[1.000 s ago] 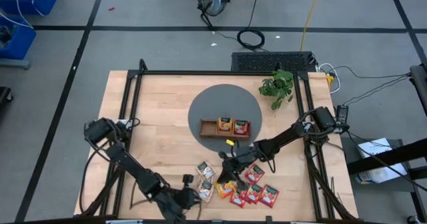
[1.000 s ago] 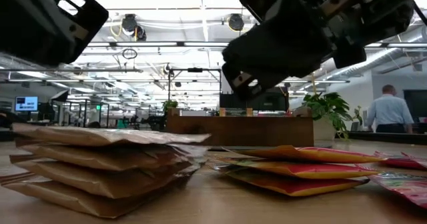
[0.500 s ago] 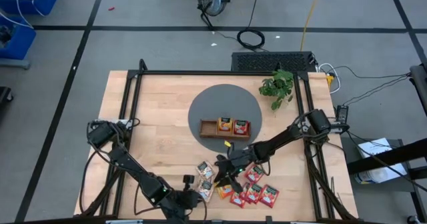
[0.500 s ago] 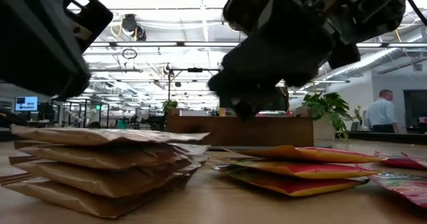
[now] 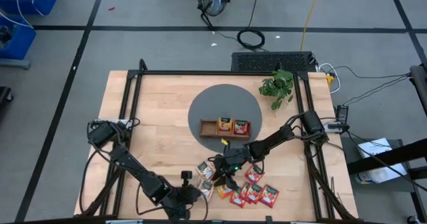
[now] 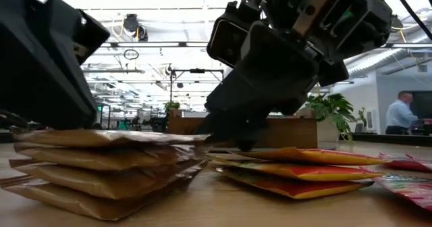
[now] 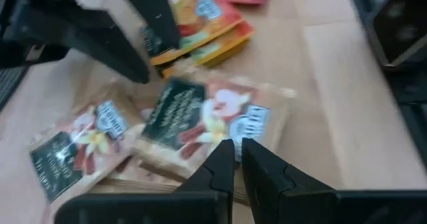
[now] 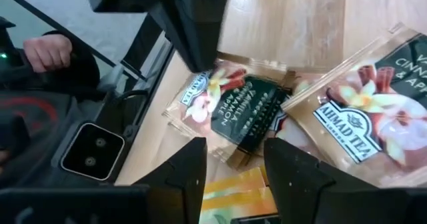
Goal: Pick & Place Tea
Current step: Put the brown tea bag into the left slot of the wooden organizer
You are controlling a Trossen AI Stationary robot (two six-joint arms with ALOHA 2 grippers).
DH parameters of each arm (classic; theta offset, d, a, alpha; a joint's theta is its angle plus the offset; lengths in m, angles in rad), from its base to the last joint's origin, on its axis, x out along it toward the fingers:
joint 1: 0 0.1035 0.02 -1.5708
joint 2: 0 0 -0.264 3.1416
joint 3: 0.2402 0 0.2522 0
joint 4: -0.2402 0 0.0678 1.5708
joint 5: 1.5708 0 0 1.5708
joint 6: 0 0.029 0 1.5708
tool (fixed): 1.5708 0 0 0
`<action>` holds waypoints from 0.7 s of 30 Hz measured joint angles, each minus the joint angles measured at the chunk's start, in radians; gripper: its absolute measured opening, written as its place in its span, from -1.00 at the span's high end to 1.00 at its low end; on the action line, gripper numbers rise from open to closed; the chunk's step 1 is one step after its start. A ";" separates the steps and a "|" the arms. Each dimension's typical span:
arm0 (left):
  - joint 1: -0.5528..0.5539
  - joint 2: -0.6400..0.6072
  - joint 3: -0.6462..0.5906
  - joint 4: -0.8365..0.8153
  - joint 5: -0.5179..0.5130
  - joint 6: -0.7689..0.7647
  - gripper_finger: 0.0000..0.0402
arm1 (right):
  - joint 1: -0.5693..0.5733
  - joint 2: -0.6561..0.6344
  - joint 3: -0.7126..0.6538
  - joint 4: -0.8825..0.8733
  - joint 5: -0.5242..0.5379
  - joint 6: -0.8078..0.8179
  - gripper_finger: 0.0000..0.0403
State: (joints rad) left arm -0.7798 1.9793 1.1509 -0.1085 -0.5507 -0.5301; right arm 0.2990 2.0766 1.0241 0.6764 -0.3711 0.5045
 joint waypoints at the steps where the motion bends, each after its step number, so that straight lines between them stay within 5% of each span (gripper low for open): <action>1: 0.003 0.000 -0.005 0.000 -0.001 -0.009 0.82 | 0.000 0.000 0.000 0.001 0.000 0.001 0.33; 21: 0.038 0.000 -0.036 0.044 -0.032 -0.007 0.81 | 0.002 -0.001 0.000 -0.036 0.004 0.009 0.36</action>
State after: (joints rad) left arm -0.7418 1.9793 1.1149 -0.0647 -0.5832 -0.5367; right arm 0.3015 2.0758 1.0241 0.6399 -0.3672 0.5136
